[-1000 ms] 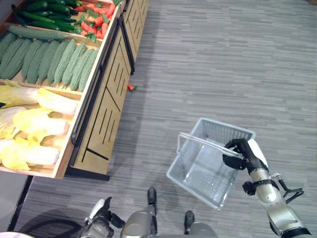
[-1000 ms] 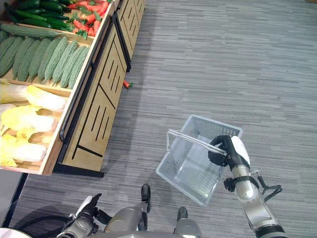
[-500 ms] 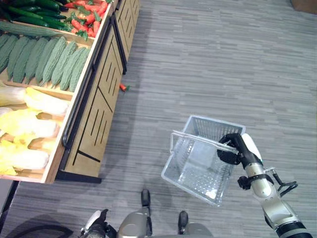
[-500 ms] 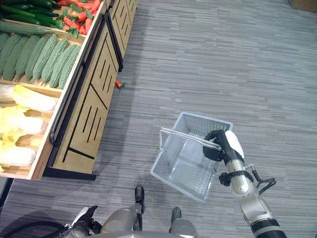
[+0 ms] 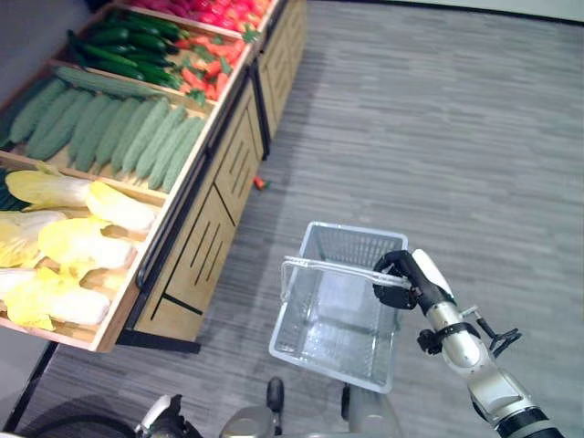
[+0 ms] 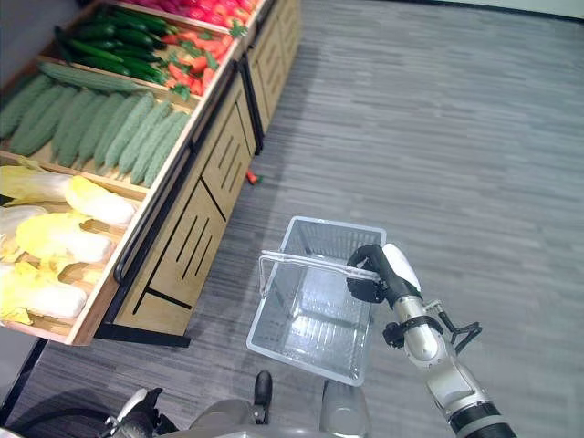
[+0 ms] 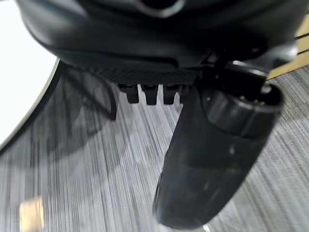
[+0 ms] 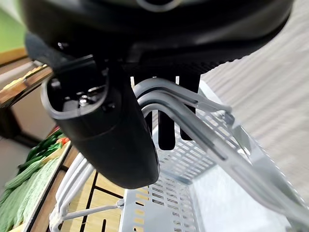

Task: Get the vegetables into the basket

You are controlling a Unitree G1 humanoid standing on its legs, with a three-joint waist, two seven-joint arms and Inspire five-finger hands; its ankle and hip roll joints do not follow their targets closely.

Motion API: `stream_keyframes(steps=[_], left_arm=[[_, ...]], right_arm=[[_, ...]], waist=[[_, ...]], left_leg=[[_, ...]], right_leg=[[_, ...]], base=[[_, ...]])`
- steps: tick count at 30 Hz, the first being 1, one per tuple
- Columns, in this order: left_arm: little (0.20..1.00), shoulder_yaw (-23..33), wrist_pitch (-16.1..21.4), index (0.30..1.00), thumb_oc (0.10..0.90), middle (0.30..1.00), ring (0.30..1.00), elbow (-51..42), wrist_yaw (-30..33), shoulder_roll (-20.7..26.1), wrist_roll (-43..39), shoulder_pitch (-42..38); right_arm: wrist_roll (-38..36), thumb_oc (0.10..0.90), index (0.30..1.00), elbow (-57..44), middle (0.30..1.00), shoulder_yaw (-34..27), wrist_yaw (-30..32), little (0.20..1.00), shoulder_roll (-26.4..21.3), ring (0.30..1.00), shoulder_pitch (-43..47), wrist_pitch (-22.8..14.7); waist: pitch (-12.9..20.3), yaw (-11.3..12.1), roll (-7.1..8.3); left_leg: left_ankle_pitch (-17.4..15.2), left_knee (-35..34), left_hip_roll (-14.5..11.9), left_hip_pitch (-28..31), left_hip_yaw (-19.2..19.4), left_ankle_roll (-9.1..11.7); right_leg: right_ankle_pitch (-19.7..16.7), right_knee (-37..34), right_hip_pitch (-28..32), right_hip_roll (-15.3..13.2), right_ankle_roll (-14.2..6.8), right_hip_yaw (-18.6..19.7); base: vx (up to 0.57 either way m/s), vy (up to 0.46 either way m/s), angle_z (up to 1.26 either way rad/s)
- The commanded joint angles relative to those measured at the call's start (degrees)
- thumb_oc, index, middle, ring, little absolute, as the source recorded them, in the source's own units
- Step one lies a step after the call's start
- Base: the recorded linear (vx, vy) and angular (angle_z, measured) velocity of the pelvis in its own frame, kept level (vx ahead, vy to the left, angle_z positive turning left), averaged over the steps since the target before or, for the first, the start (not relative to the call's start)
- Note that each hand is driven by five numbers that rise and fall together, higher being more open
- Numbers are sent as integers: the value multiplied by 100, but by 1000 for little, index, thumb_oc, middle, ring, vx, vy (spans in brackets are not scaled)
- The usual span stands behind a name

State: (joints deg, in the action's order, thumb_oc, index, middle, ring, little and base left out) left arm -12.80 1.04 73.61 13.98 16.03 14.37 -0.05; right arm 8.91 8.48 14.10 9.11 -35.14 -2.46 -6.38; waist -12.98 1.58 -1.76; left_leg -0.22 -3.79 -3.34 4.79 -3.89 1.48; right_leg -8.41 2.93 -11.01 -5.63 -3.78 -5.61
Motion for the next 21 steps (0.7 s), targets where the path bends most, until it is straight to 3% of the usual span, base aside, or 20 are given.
stream_keyframes(steps=[1,5,8,9,10,14,15,18,21], left_arm=[[1000,-56,4,1000,900,1000,1000,16,204,121,-141,-276],[1000,-110,8,1000,900,1000,1000,-65,238,41,-264,-314],[1000,-146,-14,1000,900,1000,1000,-151,223,-18,-294,-350],[1000,-146,-14,1000,900,1000,1000,-151,223,-18,-294,-350],[1000,-162,-59,1000,900,1000,1000,-148,226,-34,-254,-347],[1000,-197,-84,1000,900,1000,1000,-128,224,-77,-151,-331],[1000,-198,-96,1000,900,1000,1000,-103,219,-91,-90,-339],[1000,-218,-107,1000,900,1000,1000,-52,202,-85,56,-289],[1000,-121,-137,1000,900,1000,1000,8,189,-79,64,-194]], right_arm=[[-409,400,300,-715,300,-641,318,300,-364,300,752,-661],[-456,400,300,-639,300,-688,418,300,-453,300,728,-666],[-459,400,300,-595,300,-931,538,300,-553,300,479,-597],[-459,400,300,-596,300,-932,538,300,-553,300,478,-597],[-440,400,300,-580,300,-1048,608,300,-520,300,305,-557],[-349,400,300,-638,300,-1185,664,300,-479,300,99,-531],[-304,400,300,-661,300,-1225,685,300,-475,300,36,-534],[-192,400,300,-688,300,-1269,711,300,-469,300,-43,-538],[-100,400,300,-716,300,-1243,688,300,-405,300,-64,-530]], waist=[[246,-5,107],[210,-18,80],[78,-92,161],[78,-93,160],[36,-94,154],[67,-91,132],[86,-66,105],[80,22,86],[134,62,74]], left_leg=[[140,527,-490,152,-20,358],[432,984,-579,-107,17,459],[647,1640,-755,-607,1038,487],[646,1643,-756,-610,1037,487],[607,1358,-765,-864,1545,482],[632,870,-635,-1076,1815,501],[854,699,-651,-1299,1985,520],[1182,378,-742,-1385,1984,586],[1048,210,-671,-1146,1976,481]], right_leg=[[503,518,-93,-12,-361,-6],[650,523,87,15,-229,-235],[792,358,492,-113,-83,-658],[791,357,492,-113,-83,-659],[798,215,641,-170,-120,-883],[813,50,808,-219,-177,-1148],[823,-9,906,-219,-194,-1250],[974,45,1156,-206,-209,-1276],[1114,162,1275,-232,-262,-1195]], base=[[221,-370,64],[104,-207,40],[74,-242,48],[36,-170,91],[26,-126,77],[58,-52,70],[159,34,50],[189,70,32],[142,114,-10]])
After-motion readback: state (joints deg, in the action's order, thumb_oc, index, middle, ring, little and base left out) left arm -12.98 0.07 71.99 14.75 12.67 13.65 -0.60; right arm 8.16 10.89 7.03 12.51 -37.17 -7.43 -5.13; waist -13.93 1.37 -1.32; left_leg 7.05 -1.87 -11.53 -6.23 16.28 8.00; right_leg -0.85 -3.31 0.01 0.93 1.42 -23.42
